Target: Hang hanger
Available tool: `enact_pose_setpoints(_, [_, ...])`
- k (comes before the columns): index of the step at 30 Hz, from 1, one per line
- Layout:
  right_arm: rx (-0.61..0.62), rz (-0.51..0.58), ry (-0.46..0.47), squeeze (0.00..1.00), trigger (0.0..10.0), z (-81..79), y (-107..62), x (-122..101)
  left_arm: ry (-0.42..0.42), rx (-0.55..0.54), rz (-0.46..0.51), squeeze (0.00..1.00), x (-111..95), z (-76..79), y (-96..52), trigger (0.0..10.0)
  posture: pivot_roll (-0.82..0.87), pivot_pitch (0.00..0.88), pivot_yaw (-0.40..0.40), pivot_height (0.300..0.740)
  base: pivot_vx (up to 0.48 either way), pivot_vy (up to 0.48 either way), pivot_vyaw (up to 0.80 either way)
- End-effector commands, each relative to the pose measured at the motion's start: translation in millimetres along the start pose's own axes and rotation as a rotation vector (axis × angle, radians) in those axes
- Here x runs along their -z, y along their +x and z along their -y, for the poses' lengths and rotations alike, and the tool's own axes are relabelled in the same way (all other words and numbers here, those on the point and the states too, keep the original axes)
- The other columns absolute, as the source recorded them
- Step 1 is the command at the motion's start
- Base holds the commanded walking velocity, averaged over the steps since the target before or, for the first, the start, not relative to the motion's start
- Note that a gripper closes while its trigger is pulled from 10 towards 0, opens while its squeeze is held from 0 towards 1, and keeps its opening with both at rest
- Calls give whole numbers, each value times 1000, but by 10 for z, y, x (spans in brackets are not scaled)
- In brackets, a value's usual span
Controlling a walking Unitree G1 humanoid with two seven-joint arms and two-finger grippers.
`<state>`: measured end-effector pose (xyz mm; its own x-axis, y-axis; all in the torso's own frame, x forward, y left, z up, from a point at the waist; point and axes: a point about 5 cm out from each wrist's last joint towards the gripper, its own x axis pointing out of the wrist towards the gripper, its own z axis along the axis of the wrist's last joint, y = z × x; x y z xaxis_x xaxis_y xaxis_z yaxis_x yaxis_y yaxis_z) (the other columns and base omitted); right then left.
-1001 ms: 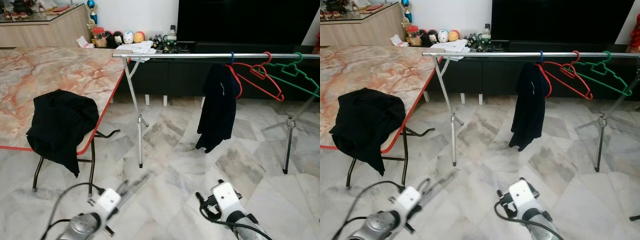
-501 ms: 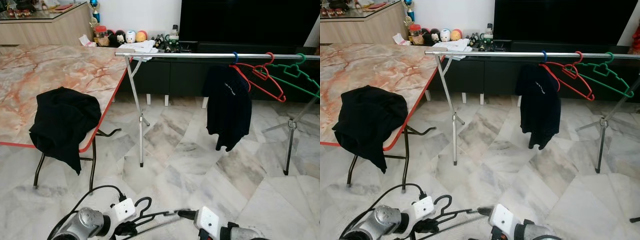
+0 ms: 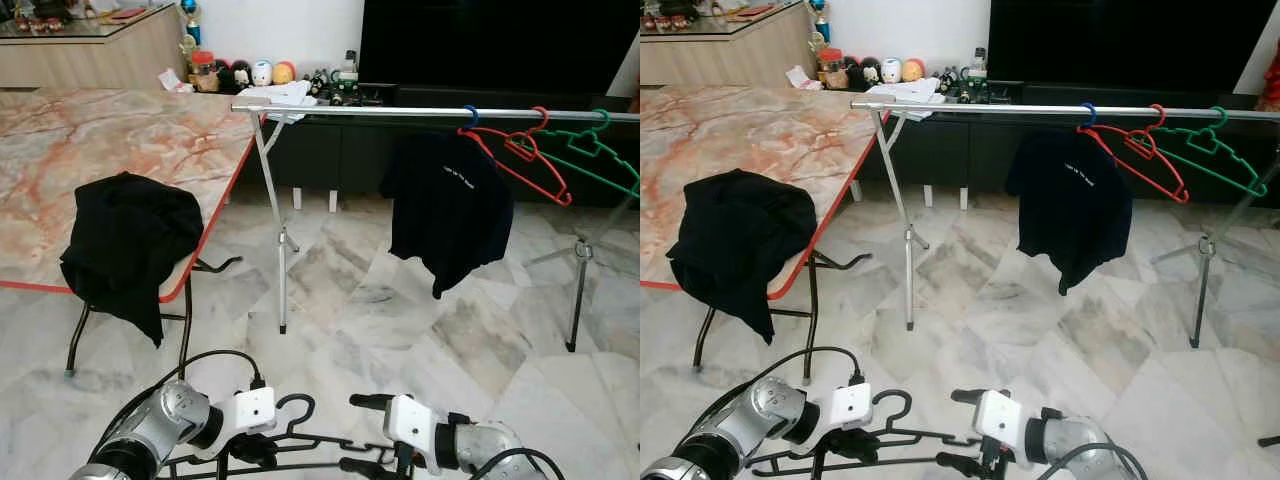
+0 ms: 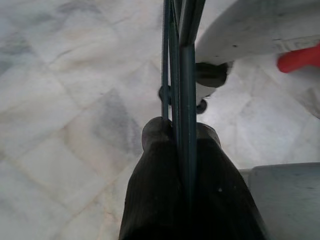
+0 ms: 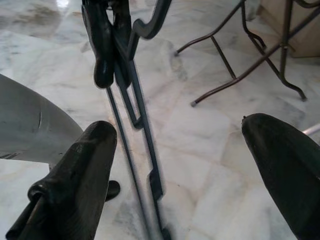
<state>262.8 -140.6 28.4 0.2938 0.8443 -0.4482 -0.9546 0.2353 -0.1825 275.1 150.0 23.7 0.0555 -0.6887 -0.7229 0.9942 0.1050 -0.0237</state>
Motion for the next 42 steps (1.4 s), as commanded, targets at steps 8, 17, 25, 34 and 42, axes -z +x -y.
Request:
enact_pose_setpoints(8, [-144,-3,47,0,10000,-120,102,43,20,24,-35,0,-3,19,-14,10000,48,52,7,740,0,0,0])
enact_pose_setpoints(17, [-90,-20,56,0,10000,-23,212,5,66,21,-27,0,-93,6,-38,10000,64,45,2,740,0,0,0])
enact_pose_setpoints(25, [-61,-35,94,0,10000,19,244,8,105,6,-22,0,-153,-10,-53,10000,75,49,-3,740,0,0,0])
enact_pose_setpoints(34, [-75,-25,159,0,9608,-27,303,25,131,-13,-13,0,-214,-36,-83,10000,84,57,-2,740,0,0,0])
enact_pose_setpoints(42, [-82,-33,176,0,7804,-70,346,40,140,-26,-9,0,-241,-44,-90,10000,86,64,-3,740,0,0,0])
